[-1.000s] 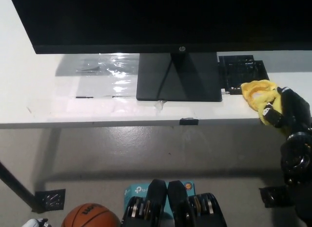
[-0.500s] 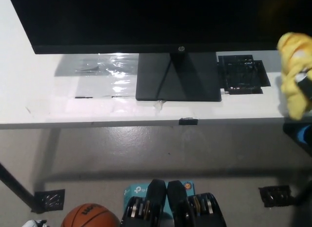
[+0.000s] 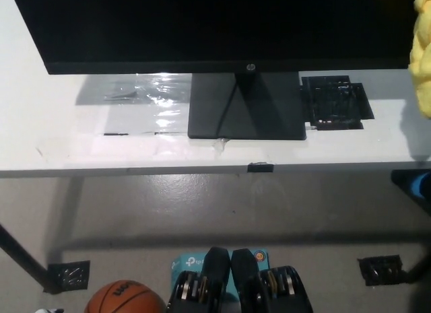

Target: The robot uses its right hand to pick up the cloth kept in the middle of the desk and use it to wipe the monitor in the middle of the desk by swiping its screen twice

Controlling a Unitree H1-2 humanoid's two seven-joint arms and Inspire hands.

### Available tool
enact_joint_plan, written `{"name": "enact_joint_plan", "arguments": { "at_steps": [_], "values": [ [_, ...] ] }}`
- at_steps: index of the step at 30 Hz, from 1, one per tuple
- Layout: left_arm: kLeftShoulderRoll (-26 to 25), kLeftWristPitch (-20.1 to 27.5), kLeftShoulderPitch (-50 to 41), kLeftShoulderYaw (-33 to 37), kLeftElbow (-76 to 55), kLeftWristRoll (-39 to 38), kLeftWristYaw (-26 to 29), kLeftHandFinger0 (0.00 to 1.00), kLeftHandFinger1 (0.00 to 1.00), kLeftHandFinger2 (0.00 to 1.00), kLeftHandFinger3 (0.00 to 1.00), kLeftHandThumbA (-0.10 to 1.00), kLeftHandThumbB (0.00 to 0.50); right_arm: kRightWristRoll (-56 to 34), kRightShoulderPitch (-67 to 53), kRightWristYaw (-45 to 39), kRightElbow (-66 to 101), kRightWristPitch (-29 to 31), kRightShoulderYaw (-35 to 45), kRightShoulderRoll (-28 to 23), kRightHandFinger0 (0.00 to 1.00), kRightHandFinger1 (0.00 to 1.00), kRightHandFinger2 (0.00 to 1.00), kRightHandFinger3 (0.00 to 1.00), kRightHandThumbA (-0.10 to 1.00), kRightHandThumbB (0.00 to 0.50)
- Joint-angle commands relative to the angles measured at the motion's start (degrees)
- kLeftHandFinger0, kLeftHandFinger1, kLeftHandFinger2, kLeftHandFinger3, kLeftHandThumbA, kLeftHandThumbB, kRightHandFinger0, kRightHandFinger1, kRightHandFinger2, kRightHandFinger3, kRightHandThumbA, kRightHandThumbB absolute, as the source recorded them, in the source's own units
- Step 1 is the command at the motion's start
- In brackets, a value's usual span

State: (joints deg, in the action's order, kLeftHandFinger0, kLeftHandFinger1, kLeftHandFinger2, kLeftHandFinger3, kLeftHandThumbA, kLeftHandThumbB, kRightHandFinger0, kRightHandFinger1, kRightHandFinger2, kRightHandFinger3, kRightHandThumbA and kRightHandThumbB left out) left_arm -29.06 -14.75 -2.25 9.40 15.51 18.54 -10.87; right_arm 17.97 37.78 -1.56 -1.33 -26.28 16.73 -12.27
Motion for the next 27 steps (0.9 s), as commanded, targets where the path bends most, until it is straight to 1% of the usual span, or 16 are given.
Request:
{"name": "enact_joint_plan", "arguments": {
  "at_steps": [1, 3, 6, 8, 11, 13, 17, 18, 19, 20, 22, 23, 24, 25, 26, 27],
  "values": [
    [-2.0, 1.1, -0.8, -0.8, -2.2, 0.0, -0.5, 1.00, 1.00, 1.00, 1.00, 0.29, 0.472, 4.6, 4.0, -2.9, -1.5, -0.7, -1.7, -2.0, 0.00, 0.00, 0.23, 0.18, -0.10, 0.110],
    [-2.2, 0.4, -0.8, -0.5, -2.6, 0.6, -0.7, 1.00, 1.00, 1.00, 1.00, 0.32, 0.478, 5.7, 5.0, -2.4, -2.8, -0.7, -3.1, -2.0, 0.00, 0.00, 0.18, 0.15, -0.10, 0.104],
    [-2.2, 0.7, -1.0, -0.4, -2.2, 0.7, -0.8, 1.00, 1.00, 1.00, 1.00, 0.31, 0.472, 6.9, 6.2, -2.7, -4.6, -0.7, -4.3, -1.7, 0.00, 0.00, 0.16, 0.10, -0.10, 0.101],
    [-2.2, 0.9, -1.0, -0.4, -2.2, 0.7, -0.8, 1.00, 1.00, 1.00, 1.00, 0.31, 0.467, 7.4, 6.7, -3.0, -5.1, -0.7, -4.8, -1.5, 0.00, 0.00, 0.18, 0.09, -0.10, 0.087],
    [-2.1, 0.8, -1.0, -0.6, -1.9, 0.5, -0.8, 1.00, 1.00, 1.00, 1.00, 0.29, 0.464, 8.8, 8.5, -2.7, -7.2, -0.7, -6.2, -0.4, 0.00, 0.00, 0.20, 0.04, -0.10, 0.102],
    [-2.1, 0.4, -1.1, -0.3, -2.3, 0.8, -0.9, 1.00, 1.00, 1.00, 1.00, 0.31, 0.468, 9.0, 9.9, -2.6, -8.1, -0.7, -7.5, 1.1, 0.00, 0.00, 0.22, 0.00, -0.10, 0.068],
    [-2.0, 0.8, -1.3, -0.4, -2.5, 0.8, -0.9, 1.00, 1.00, 1.00, 1.00, 0.30, 0.467, 9.0, 12.0, -1.3, -11.2, -0.7, -9.4, 2.9, 0.00, 0.00, 0.27, 0.00, -0.10, 0.074],
    [-1.9, 0.1, -1.3, -0.3, -2.7, 1.0, -1.0, 1.00, 1.00, 1.00, 1.00, 0.31, 0.471, 8.1, 13.6, 0.6, -14.1, -0.7, -10.4, 4.0, 0.00, 0.00, 0.28, 0.08, -0.10, 0.093],
    [-1.9, -0.1, -1.3, -0.2, -2.7, 1.1, -1.1, 1.00, 1.00, 1.00, 1.00, 0.30, 0.460, 7.9, 13.7, 0.9, -14.5, -0.7, -10.6, 4.2, 0.00, 0.00, 0.27, 0.10, -0.10, 0.101],
    [-2.0, 0.1, -1.2, -0.1, -2.6, 1.2, -1.2, 1.00, 1.00, 1.00, 1.00, 0.29, 0.458, 7.3, 14.6, 1.9, -15.8, -0.6, -11.9, 4.9, 0.00, 0.00, 0.26, 0.20, -0.10, 0.107],
    [-2.1, 0.2, -1.3, 0.0, -2.7, 1.5, -1.2, 1.00, 1.00, 1.00, 1.00, 0.30, 0.466, 7.5, 15.4, 2.7, -16.5, -0.3, -13.4, 6.4, 0.00, 0.00, 0.27, 0.23, -0.10, 0.094],
    [-2.1, 0.2, -1.3, 0.0, -2.8, 1.7, -1.2, 1.00, 1.00, 1.00, 1.00, 0.29, 0.465, 7.4, 16.0, 3.1, -17.1, 0.0, -14.2, 7.6, 0.00, 0.00, 0.26, 0.09, -0.10, 0.088],
    [-2.0, 0.0, -1.2, 0.0, -2.8, 1.7, -1.3, 1.00, 1.00, 1.00, 1.00, 0.29, 0.465, 7.1, 16.3, 3.2, -17.2, 0.0, -14.5, 8.0, 0.00, 0.00, 0.24, 0.03, -0.10, 0.083],
    [-2.0, -0.5, -1.1, 0.1, -2.8, 1.8, -1.5, 1.00, 1.00, 1.00, 1.00, 0.30, 0.464, 6.9, 16.5, 3.3, -17.2, 0.1, -14.9, 8.7, 0.00, 0.00, 0.14, 0.00, -0.10, 0.092],
    [-1.9, -0.3, -1.1, 0.1, -2.8, 1.7, -1.5, 1.00, 1.00, 1.00, 1.00, 0.29, 0.468, 6.9, 16.6, 3.9, -17.2, 0.2, -15.2, 9.3, 0.00, 0.00, 0.15, 0.09, -0.10, 0.110],
    [-1.9, -0.1, -1.0, 0.2, -2.6, 1.8, -1.5, 1.00, 1.00, 1.00, 1.00, 0.30, 0.464, 6.6, 16.9, 4.5, -17.5, 0.3, -15.3, 10.1, 0.00, 0.00, 0.17, 0.08, -0.10, 0.105]
  ]
}}
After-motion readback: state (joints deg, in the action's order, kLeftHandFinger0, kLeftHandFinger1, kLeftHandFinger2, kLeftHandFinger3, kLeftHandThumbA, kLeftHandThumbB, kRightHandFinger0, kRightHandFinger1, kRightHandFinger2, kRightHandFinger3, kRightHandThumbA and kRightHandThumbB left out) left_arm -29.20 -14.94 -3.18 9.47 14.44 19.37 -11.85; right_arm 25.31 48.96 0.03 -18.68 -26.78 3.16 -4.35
